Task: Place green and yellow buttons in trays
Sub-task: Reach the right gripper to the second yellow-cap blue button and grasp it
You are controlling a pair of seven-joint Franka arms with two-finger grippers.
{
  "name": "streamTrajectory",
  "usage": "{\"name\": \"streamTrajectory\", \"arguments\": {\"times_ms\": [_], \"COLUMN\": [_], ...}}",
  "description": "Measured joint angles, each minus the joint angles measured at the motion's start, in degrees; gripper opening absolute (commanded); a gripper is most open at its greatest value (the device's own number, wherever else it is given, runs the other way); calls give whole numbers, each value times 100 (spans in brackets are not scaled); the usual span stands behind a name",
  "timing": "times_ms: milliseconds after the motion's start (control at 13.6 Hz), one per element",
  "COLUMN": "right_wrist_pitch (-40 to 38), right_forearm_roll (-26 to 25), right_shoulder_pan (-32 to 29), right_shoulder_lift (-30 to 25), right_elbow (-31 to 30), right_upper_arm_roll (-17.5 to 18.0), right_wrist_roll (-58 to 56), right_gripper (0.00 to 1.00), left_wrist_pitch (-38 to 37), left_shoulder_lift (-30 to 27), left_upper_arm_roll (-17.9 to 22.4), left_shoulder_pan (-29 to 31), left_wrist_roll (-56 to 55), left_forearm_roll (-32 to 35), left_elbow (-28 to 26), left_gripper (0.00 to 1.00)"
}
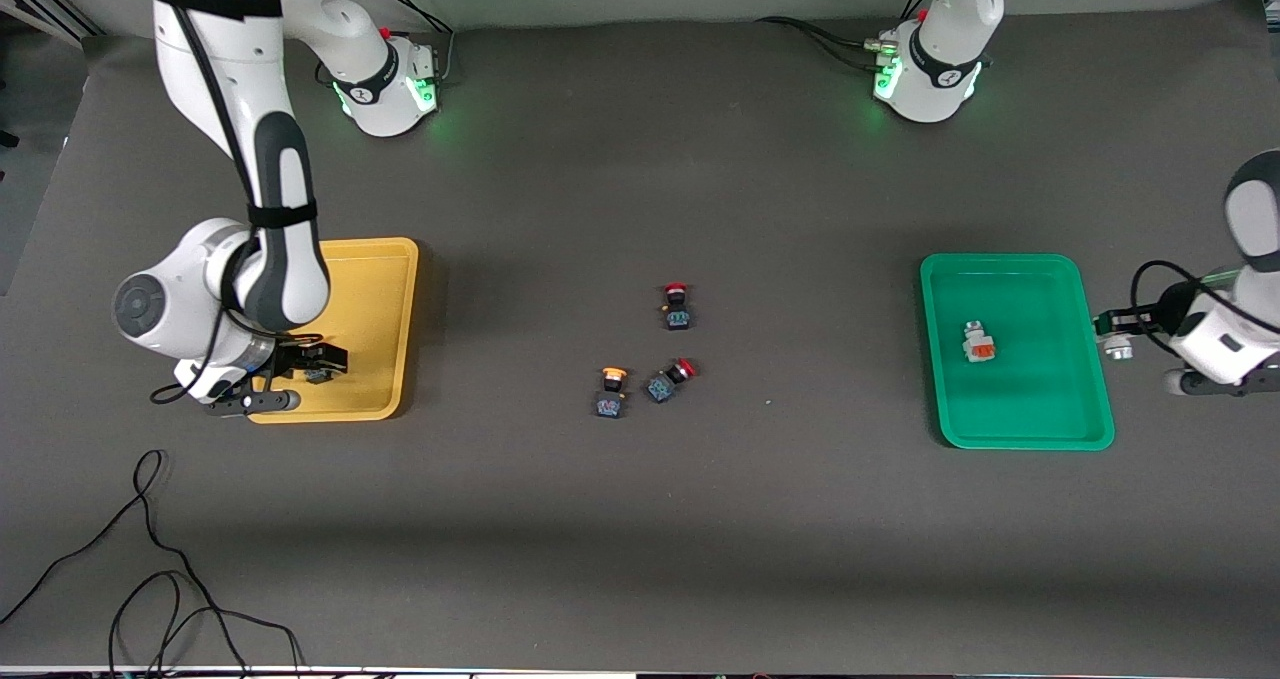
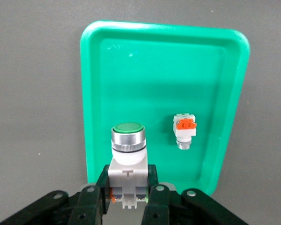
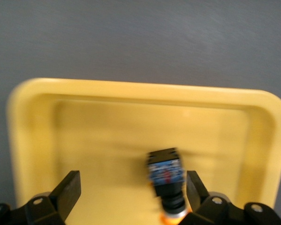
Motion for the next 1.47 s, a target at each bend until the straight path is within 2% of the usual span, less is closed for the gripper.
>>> {"name": "streamTrajectory", "arguments": {"times_ms": [220, 440, 513, 660, 807, 1100, 1247, 1467], "right_wrist_pitch": [-839, -1114, -1140, -1143, -1142, -1131, -1064, -658], "right_forearm_roll": [1, 1, 1, 1, 1, 1, 1, 1], "right_shoulder_pan": [29, 226, 321, 460, 514, 531, 541, 537], "right_shoulder_lift": [-264, -281, -259, -155, 80, 1040, 1637, 2296], "right_elbow": [694, 1291, 1452, 1826, 2301, 3455, 3993, 4576], "right_upper_arm_roll": [-51, 17, 65, 285, 585, 1158, 1372, 1588], "right_wrist_roll": [751, 1793, 2184, 2978, 3749, 5091, 5631, 6121], "right_gripper": [100, 100, 100, 100, 100, 100, 100, 100], "left_wrist_pitch": [1602, 2953, 3105, 3151, 3150, 3037, 2318, 713], "left_shoulder_lift": [116, 408, 488, 537, 535, 511, 415, 157], "left_upper_arm_roll": [-34, -24, -22, -22, -22, -24, -24, -28], "left_shoulder_pan": [-2, 54, 79, 93, 94, 96, 106, 126], "left_wrist_roll": [1, 1, 4, 14, 52, 128, 285, 433], "left_forearm_roll": [77, 170, 181, 209, 251, 300, 306, 312], "left_elbow": [-1102, -1960, -2035, -2038, -2010, -1886, -1501, -528], "left_gripper": [12, 14, 22, 84, 99, 100, 100, 100]}}
